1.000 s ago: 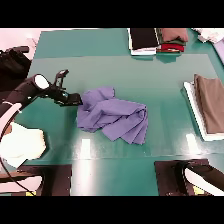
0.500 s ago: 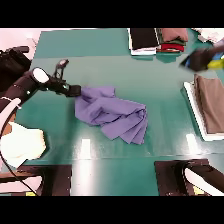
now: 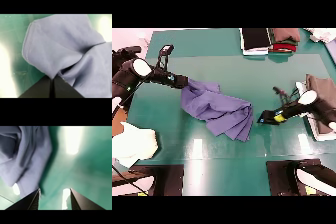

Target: Fold the shirts.

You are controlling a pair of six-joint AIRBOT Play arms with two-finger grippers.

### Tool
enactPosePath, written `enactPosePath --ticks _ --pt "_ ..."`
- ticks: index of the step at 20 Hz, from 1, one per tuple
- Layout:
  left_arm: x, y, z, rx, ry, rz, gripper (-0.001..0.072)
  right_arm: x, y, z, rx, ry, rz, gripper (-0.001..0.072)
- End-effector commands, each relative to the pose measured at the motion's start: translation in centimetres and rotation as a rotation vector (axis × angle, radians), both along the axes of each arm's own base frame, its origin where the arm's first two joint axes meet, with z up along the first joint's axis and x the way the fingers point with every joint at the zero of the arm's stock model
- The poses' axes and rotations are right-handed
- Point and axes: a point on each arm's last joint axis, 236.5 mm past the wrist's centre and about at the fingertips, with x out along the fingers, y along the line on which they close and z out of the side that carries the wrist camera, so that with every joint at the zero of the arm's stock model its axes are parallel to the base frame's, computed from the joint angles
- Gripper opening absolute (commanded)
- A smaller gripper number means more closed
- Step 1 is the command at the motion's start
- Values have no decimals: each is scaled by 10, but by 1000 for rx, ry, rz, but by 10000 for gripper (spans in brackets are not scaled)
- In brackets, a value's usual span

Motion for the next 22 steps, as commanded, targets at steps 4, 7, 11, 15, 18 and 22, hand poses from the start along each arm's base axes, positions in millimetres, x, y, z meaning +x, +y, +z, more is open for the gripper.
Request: enactPosePath --ticks 4,7,11,15,18,22 --pt "-4 0 0 6 15 -7 22 8 53 -32 55 23 41 288" --pt "-3 3 4 15 1 -7 22 27 48 -22 -8 -58 116 16" --pt "9 29 90 107 -230 21 22 71 -7 48 -160 -254 121 16" --pt "-19 45 260 79 -605 67 22 113 -79 190 -268 -599 -32 16" --pt "-80 56 374 17 -861 92 22 105 -116 308 -311 -868 -162 16" --pt "-181 70 469 -74 -1114 102 22 54 -136 424 -375 -1149 -265 15"
